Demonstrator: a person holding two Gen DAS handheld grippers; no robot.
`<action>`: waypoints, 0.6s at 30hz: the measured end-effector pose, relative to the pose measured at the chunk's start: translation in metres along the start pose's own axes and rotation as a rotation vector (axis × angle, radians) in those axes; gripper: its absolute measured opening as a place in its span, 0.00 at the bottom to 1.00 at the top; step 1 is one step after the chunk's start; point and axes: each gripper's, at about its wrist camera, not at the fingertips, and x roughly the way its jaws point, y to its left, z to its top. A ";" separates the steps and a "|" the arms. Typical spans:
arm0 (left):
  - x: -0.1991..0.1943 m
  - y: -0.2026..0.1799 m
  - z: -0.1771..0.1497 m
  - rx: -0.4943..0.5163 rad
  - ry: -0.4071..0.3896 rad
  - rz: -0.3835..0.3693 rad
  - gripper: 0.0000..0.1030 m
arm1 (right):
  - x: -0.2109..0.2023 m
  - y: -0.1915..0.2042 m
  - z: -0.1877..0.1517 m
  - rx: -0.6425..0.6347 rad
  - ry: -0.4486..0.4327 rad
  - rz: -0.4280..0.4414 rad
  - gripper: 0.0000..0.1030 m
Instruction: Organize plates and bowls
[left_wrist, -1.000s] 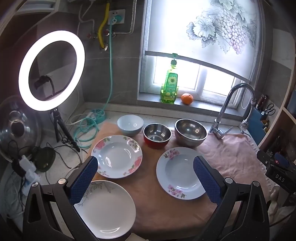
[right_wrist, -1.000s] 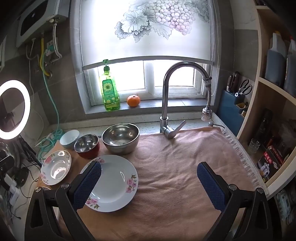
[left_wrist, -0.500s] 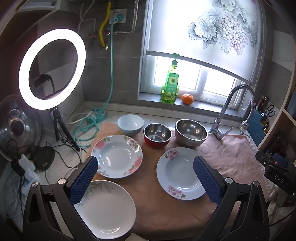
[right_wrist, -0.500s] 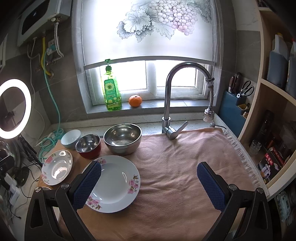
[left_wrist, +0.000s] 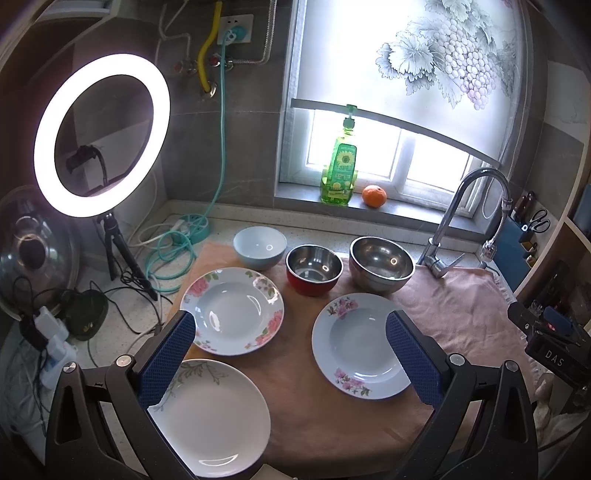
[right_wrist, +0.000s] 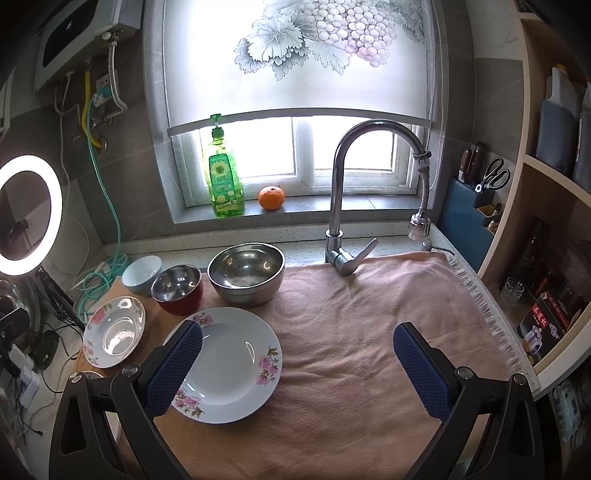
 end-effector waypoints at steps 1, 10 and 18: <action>0.000 0.000 0.000 0.000 0.001 0.000 0.99 | 0.000 0.001 0.000 0.001 0.001 0.000 0.99; 0.000 0.000 0.001 0.000 0.000 0.001 0.99 | 0.004 0.000 -0.002 0.002 0.007 0.005 0.99; 0.002 0.000 -0.001 0.000 0.002 -0.001 0.99 | 0.008 0.000 -0.003 0.003 0.014 0.001 0.99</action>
